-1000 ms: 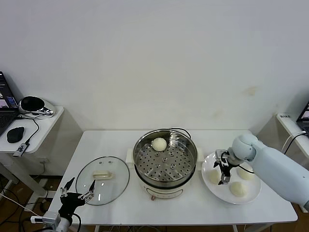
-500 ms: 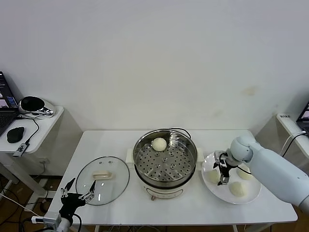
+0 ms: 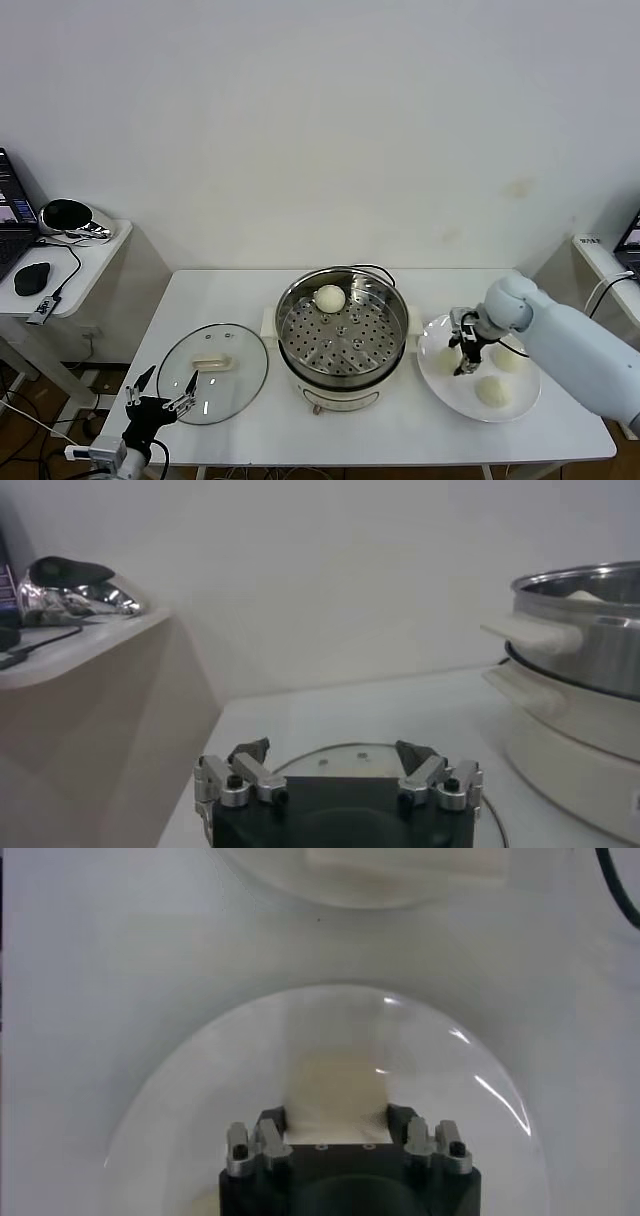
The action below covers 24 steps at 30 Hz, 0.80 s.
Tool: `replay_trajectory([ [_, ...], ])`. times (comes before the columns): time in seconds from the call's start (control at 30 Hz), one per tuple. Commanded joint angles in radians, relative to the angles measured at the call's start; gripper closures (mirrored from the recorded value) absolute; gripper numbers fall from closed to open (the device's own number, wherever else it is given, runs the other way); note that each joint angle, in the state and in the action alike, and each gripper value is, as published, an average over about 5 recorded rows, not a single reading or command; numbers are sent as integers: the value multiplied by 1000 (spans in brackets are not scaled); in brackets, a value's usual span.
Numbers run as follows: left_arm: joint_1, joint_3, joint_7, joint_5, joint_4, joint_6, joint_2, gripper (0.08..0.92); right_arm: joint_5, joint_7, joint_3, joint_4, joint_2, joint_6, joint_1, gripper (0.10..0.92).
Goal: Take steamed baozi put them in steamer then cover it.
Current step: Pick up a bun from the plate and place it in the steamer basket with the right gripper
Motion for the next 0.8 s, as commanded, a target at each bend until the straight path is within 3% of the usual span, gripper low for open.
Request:
replay_trajectory([
  [0.03, -5, 4, -1, 2, 3, -4, 4, 177, 51, -19, -35, 46, -61, -9, 106, 414],
  [0.37, -9, -5, -6, 1, -22, -12, 14, 177, 260, -116, -261, 113, -79, -66, 511, 414],
  [0.8, -14, -32, -19, -30, -54, -24, 23, 177, 427, -148, -440, 45, 186, -158, 745, 414],
])
